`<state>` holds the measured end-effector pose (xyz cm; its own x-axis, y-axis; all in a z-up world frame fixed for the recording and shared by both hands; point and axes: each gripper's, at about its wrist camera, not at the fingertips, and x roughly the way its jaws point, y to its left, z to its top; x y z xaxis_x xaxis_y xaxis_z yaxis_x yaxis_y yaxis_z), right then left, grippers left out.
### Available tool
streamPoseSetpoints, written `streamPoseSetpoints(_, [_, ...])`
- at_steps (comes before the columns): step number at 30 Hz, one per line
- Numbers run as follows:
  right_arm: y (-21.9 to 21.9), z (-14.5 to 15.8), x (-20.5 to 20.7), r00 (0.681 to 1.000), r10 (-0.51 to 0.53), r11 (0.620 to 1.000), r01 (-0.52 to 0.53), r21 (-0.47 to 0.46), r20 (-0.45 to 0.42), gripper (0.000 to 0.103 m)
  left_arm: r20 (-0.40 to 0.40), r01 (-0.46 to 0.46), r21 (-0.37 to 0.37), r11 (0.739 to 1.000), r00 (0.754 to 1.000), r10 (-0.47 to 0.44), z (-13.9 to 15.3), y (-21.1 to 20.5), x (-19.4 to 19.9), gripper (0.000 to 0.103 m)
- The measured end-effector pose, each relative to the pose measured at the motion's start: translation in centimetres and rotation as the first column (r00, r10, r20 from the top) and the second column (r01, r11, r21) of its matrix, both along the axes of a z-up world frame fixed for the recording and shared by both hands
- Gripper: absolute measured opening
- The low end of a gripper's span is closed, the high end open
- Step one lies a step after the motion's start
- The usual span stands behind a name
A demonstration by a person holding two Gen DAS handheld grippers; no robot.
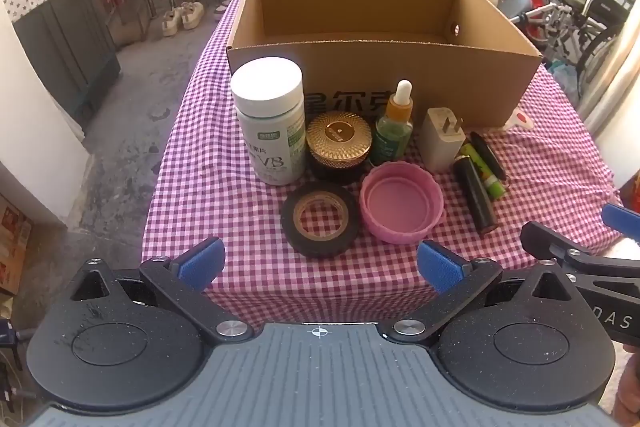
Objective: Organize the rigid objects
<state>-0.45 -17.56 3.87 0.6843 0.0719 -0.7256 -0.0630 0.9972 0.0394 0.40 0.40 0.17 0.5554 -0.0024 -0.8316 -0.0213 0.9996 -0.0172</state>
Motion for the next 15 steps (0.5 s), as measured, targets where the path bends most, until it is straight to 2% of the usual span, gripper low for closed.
streamPoseSetpoints(15, [0.18, -0.21, 0.34, 1.000, 0.005, 1.000, -0.005, -0.002, -0.012, 0.103, 0.007, -0.010, 0.002, 1.000, 1.000, 0.010, -0.05, -0.10, -0.41, 0.103])
